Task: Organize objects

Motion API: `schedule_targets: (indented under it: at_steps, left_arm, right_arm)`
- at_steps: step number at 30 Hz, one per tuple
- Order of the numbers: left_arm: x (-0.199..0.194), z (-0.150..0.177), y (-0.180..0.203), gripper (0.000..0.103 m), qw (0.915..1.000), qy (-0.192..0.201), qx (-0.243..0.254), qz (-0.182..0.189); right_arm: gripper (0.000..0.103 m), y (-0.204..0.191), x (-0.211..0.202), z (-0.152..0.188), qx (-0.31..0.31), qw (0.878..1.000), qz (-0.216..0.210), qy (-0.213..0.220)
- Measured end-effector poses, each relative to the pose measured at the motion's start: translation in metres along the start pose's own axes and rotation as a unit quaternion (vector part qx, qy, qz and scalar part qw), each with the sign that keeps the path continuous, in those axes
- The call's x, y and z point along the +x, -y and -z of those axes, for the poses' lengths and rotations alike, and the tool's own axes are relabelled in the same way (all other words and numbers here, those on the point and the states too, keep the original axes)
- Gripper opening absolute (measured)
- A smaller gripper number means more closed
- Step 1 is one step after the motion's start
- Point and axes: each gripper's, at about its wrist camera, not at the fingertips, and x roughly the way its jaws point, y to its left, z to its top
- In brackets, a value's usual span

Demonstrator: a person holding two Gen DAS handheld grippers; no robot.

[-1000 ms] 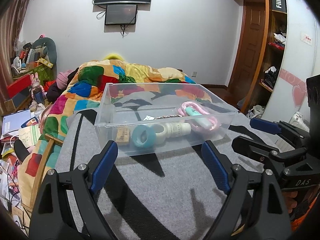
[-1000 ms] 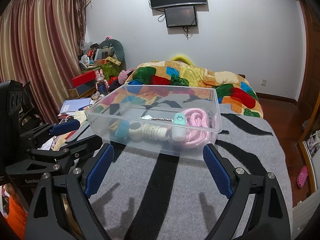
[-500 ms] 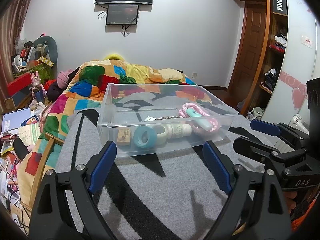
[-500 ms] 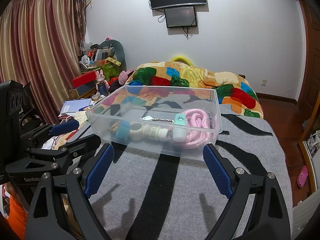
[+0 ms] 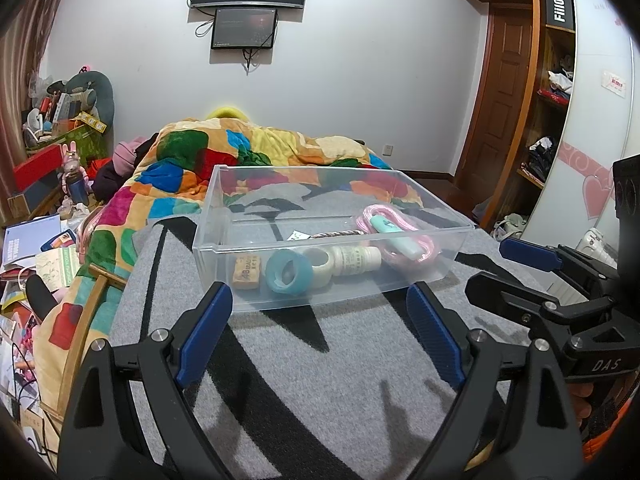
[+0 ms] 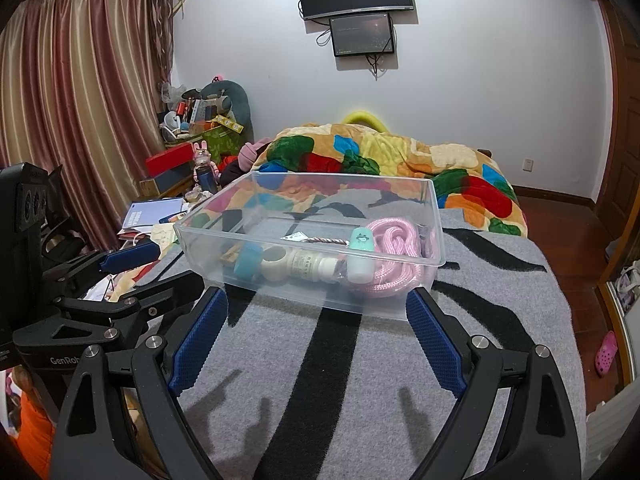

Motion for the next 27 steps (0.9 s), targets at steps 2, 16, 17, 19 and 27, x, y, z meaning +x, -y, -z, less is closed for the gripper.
schedule_targets:
  at_steps: [2, 16, 17, 19, 27]
  left_arm:
    - [-0.0001, 0.0002, 0.0005, 0.09, 1.0, 0.0, 0.0, 0.001]
    - [-0.0015, 0.0015, 0.0029, 0.095, 1.0, 0.004, -0.002, 0.002]
    - [-0.0021, 0.0015, 0.0033, 0.095, 1.0, 0.004, -0.002, 0.002]
    - [-0.0021, 0.0015, 0.0034, 0.095, 1.0, 0.004, -0.002, 0.002]
    - [-0.0016, 0.0009, 0.0012, 0.097, 0.9999, -0.002, -0.006, 0.009]
  right_arm:
    - [0.089, -0.0018, -0.0008, -0.0004, 0.0, 1.0, -0.001, 0.0]
    - [0.089, -0.004, -0.0019, -0.0008, 0.001, 1.0, -0.002, 0.0]
    - [0.089, -0.0036, -0.0019, -0.0006, 0.001, 1.0, -0.003, 0.0]
    - [0.089, -0.0056, -0.0012, -0.0003, 0.004, 1.0, -0.007, -0.001]
    - [0.089, -0.0069, -0.0012, 0.001, 0.004, 1.0, -0.007, -0.001]
